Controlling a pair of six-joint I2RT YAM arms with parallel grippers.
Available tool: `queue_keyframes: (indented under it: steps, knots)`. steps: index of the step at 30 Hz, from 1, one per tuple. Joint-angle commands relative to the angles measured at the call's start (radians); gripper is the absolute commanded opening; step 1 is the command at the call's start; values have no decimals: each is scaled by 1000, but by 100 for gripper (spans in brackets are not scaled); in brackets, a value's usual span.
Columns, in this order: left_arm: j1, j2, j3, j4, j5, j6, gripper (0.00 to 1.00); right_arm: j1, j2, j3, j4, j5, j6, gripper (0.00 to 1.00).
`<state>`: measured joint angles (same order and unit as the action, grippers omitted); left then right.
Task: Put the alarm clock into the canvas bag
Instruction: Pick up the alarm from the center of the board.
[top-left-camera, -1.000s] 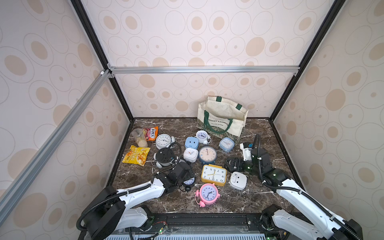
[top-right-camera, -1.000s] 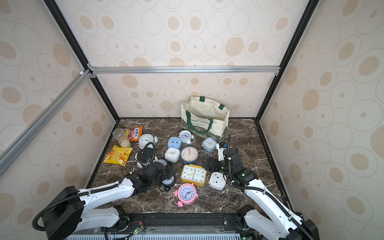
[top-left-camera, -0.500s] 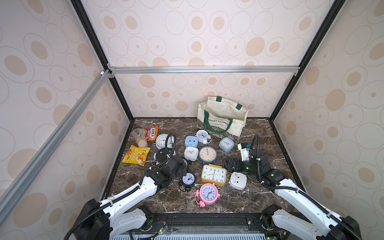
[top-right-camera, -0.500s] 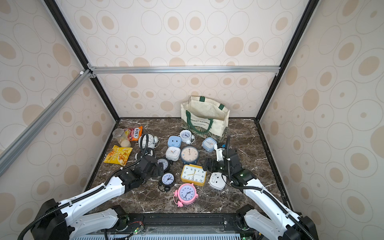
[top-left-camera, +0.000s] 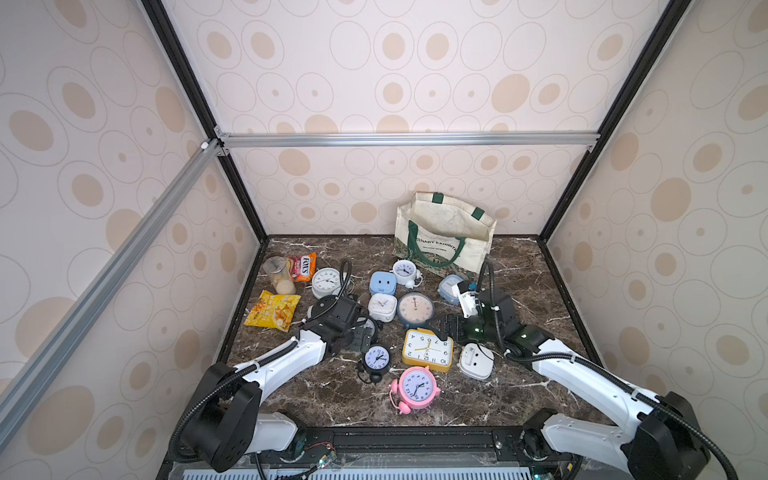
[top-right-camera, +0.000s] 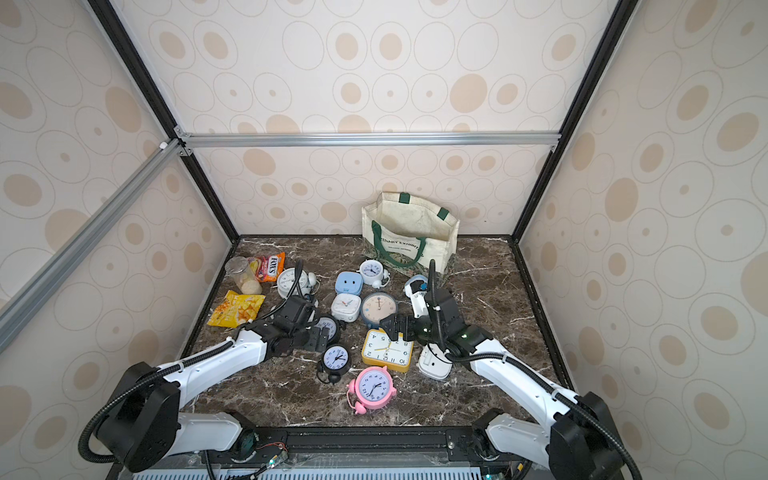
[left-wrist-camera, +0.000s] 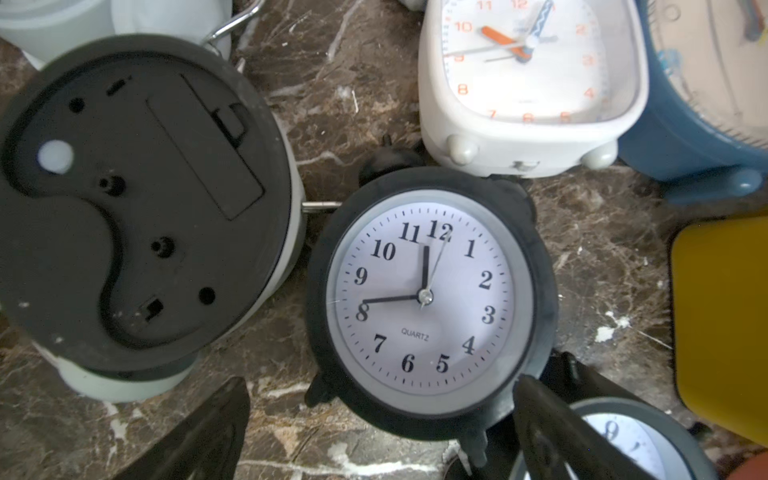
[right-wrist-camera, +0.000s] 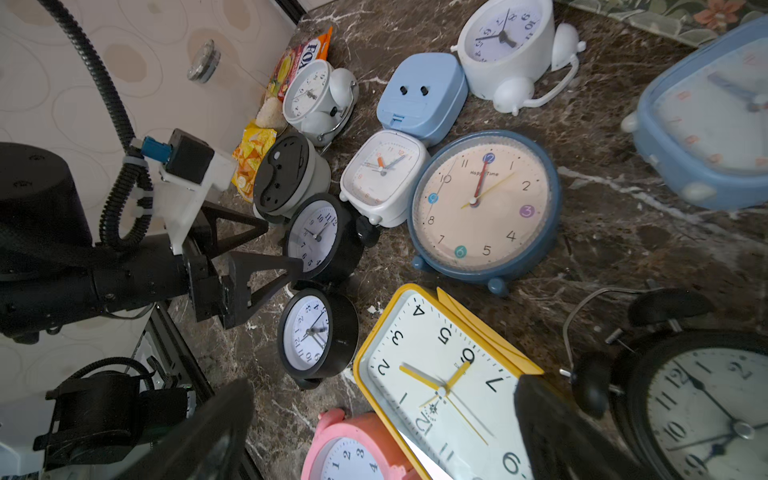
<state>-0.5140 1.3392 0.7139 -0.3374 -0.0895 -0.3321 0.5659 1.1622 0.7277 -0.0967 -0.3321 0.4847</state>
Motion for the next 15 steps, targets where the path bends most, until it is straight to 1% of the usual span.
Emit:
queue_keyframes:
  steps: [1, 3, 8, 10, 12, 15]
  knots:
    - [15, 14, 31, -12, 1, 52, 98, 30, 34, 48, 27, -28, -5, 100]
    - [20, 17, 23, -13, 10, 61, 98, 35, 51, 56, 33, -34, -3, 100]
    - [20, 29, -2, 7, 100, 91, 98, 42, 77, 64, 44, -42, 3, 100]
    - [20, 41, -7, 11, 110, 91, 98, 42, 84, 65, 46, -42, 4, 100]
    - [20, 50, -7, 2, 147, 82, 98, 43, 91, 68, 46, -47, 4, 100]
    - [20, 63, -34, 17, 158, 61, 98, 45, 89, 64, 52, -42, 6, 100]
